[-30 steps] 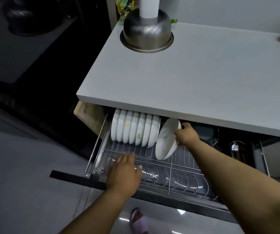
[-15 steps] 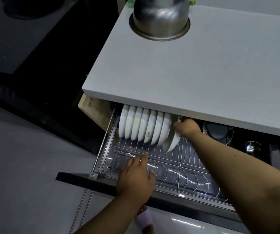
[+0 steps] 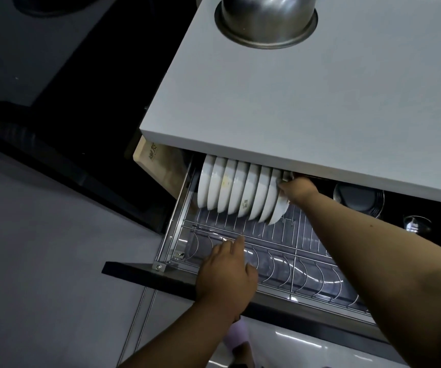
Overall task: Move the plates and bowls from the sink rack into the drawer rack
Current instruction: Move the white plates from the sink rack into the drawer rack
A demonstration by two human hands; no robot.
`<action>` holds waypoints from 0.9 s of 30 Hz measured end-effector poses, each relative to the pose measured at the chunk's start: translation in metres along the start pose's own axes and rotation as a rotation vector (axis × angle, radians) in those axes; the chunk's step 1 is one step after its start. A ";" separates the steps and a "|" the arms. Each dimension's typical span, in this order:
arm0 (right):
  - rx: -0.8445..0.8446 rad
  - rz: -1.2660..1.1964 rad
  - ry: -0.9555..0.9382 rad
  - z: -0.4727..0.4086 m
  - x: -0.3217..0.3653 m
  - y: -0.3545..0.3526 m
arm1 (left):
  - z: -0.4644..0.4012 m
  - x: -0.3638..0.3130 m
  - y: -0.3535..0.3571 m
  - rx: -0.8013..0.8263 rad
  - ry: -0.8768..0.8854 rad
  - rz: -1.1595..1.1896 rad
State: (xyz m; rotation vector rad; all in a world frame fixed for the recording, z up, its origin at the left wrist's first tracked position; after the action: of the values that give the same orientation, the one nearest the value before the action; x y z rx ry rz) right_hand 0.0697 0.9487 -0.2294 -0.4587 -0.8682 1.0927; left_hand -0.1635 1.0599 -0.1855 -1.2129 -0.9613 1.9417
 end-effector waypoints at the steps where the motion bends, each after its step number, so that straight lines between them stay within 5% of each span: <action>1: -0.006 -0.004 0.013 0.003 -0.002 0.000 | 0.000 0.000 0.000 0.006 -0.005 -0.002; 15: -0.105 -0.330 -0.039 0.135 -0.077 -0.014 | 0.000 -0.017 -0.012 0.097 -0.070 0.033; 27: -0.380 -0.512 -0.021 0.236 -0.209 -0.112 | 0.014 -0.196 0.029 0.140 0.278 0.212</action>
State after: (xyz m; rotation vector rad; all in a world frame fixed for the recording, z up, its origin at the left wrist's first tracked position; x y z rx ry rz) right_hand -0.0936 0.6929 -0.0887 -0.5013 -1.1414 0.4627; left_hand -0.1090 0.8813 -0.1184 -1.5026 -0.5644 1.8966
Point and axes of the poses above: each hand's wrist, its own z-axis away from the middle knuckle, its own y-axis out of the palm, x = y × z, the point moved 3 cm from there along -z, towards the middle knuckle, and after that the axes turned 4 degrees about z, right-handed, at the moved point
